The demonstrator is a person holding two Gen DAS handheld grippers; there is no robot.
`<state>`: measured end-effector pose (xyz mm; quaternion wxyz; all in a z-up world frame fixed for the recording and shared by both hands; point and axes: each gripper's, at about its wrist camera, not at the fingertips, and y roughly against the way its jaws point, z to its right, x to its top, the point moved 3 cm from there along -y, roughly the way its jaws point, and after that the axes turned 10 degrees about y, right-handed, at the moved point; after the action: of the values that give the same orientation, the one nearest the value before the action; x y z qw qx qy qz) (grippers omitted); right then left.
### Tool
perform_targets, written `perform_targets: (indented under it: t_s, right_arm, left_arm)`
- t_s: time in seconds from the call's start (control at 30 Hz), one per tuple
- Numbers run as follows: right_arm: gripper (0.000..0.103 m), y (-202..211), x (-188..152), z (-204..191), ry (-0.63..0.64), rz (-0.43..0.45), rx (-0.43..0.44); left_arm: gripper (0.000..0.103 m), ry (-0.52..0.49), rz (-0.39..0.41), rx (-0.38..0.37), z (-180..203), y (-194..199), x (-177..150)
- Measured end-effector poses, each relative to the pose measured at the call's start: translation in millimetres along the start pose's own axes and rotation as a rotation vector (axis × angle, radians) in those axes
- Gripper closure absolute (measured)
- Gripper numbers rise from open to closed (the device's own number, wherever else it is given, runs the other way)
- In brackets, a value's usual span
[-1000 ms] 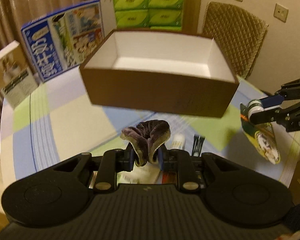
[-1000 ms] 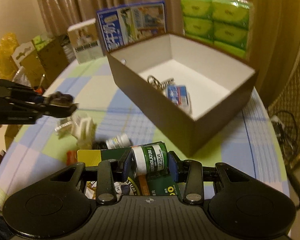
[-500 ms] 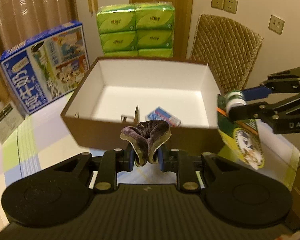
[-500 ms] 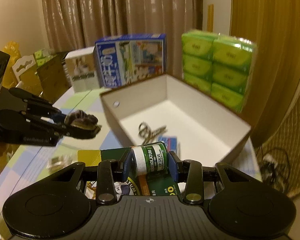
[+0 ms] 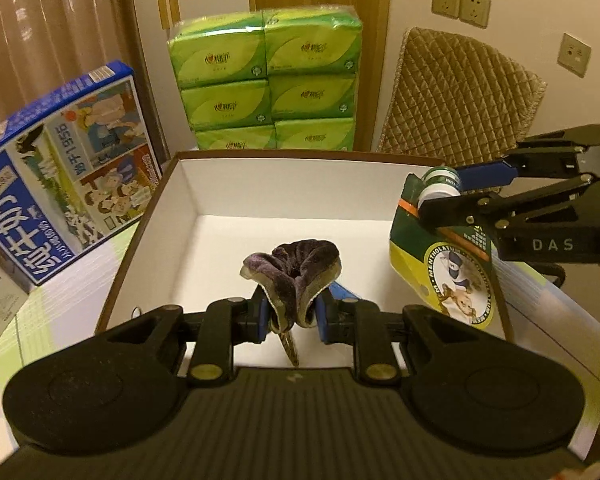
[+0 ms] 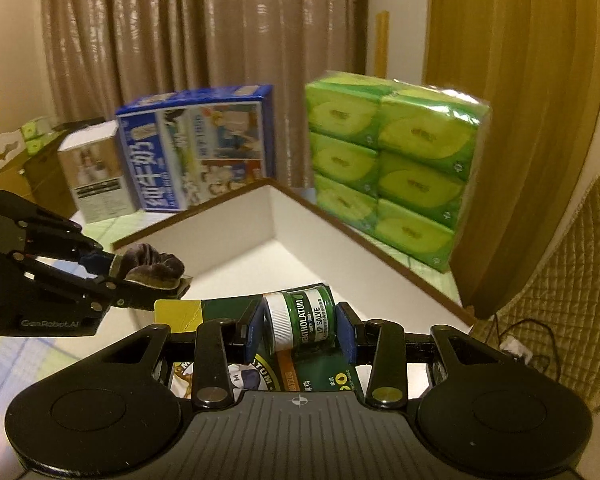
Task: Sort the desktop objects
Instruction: 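Carry the ointment card and scrunchie with both tools over the brown box, then open both tools to drop the card and scrunchie into the box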
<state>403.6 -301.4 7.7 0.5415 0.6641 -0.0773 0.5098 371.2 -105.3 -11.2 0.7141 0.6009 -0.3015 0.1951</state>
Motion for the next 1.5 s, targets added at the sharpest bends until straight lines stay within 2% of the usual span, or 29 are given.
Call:
perform_targets:
  t_s: [0.23, 0.5, 0.67, 0.8, 1.1, 1.33, 1.4, 1.5]
  right_arm:
    - [0.067, -46, -4, 25, 0.035, -0.08, -0.008]
    - [0.067, -100, -19, 45, 0.13, -0.232, -0.019]
    - [0.067, -117, -26, 46, 0.22, -0.267, 0.013]
    - [0.067, -125, -31, 45, 0.285, -0.285, 0.049]
    - [0.067, -139, -34, 52, 0.294, -0.327, 0.035]
    - [0.067, -140, -33, 54, 0.285, -0.33, 0.027]
    - [0.067, -142, -32, 54, 0.286, -0.334, 0.021]
    - [0.067, -141, -30, 52, 0.288, -0.331, 0.022]
  left_arm:
    - [0.084, -0.011, -0.073, -0.002, -8, -55, 17]
    - [0.084, -0.047, -0.171, 0.0, -4, -118, 30]
    - [0.084, -0.058, -0.229, -0.032, 1, -148, 30]
    - [0.084, -0.081, -0.266, -0.03, 4, -167, 28]
    - [0.079, -0.063, -0.301, -0.031, 9, -190, 23]
    - [0.075, -0.065, -0.297, -0.028, 8, -187, 24]
    - [0.068, -0.066, -0.295, -0.03, 8, -184, 26]
    - [0.064, -0.073, -0.289, -0.029, 7, -181, 27]
